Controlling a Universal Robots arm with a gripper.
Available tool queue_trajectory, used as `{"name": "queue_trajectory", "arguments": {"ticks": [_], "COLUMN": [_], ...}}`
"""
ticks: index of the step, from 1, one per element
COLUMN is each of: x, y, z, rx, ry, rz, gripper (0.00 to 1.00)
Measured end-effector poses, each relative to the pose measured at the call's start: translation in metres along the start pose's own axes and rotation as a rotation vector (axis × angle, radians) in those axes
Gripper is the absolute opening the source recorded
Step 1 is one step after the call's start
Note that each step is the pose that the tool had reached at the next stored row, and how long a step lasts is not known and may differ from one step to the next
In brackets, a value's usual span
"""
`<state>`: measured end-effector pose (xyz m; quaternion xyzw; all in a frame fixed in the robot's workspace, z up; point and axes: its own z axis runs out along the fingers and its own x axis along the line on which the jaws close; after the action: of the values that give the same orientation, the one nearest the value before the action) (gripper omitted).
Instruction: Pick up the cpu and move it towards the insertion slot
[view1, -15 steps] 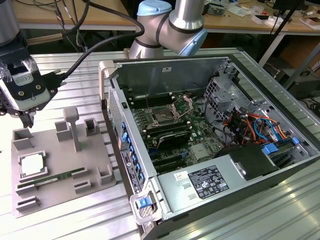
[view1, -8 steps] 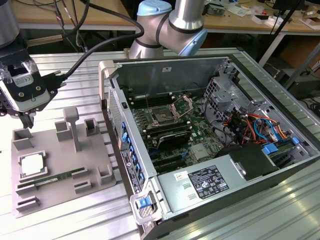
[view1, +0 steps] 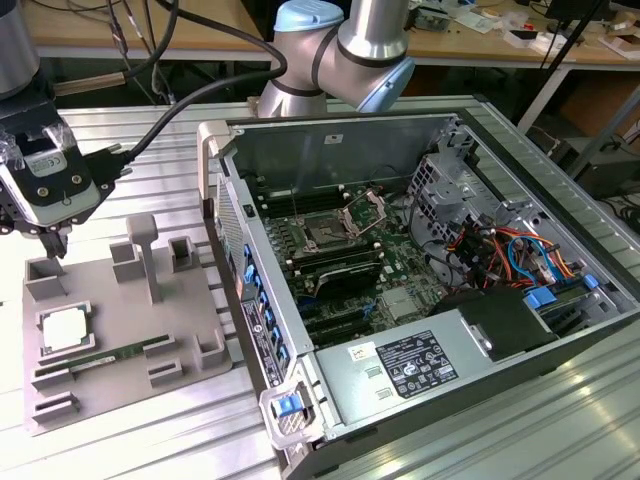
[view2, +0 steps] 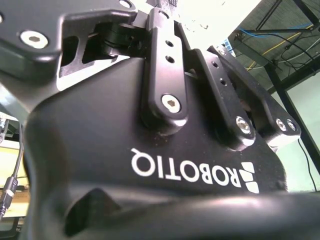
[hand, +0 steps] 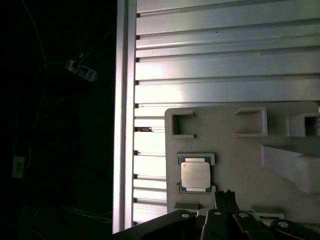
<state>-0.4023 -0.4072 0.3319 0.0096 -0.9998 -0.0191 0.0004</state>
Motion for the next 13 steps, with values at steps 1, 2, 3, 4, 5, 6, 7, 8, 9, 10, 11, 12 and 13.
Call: {"name": "queue_trajectory", "arguments": {"ticks": [1, 2, 3, 4, 5, 6, 7, 8, 9, 10, 11, 12, 13], "x": [0.0, 0.0001, 0.0003, 0.0004, 0.0007, 0.0008, 0.001, 0.001, 0.0012, 0.0012, 0.0012, 0.0012, 0.0012], "y": [0.0, 0.0, 0.0, 0.0, -0.0001, -0.0001, -0.0001, -0.0001, -0.0001, -0.0002, -0.0002, -0.0002, -0.0002], "z": [0.0002, 0.001, 0.0013, 0.0016, 0.0023, 0.0031, 0.0039, 0.0043, 0.0047, 0.005, 0.0053, 0.0056, 0.0058], "rx": [-0.0001, -0.0001, 0.0, 0.0001, 0.0, 0.0, 0.0, 0.0001, 0.0001, 0.0, 0.0001, 0.0, 0.0], "ry": [0.0, -0.0001, 0.0001, 0.0001, -0.0001, -0.0002, 0.0, 0.0001, 0.0001, 0.0001, 0.0001, 0.0, 0.0001], "rz": [0.0, 0.0, 0.0, 0.0, 0.0, 0.0, 0.0, 0.0, 0.0, 0.0, 0.0, 0.0, 0.0], "gripper": [0.11, 0.11, 0.11, 0.11, 0.11, 0.11, 0.11, 0.11, 0.11, 0.11, 0.11, 0.11, 0.11]}}
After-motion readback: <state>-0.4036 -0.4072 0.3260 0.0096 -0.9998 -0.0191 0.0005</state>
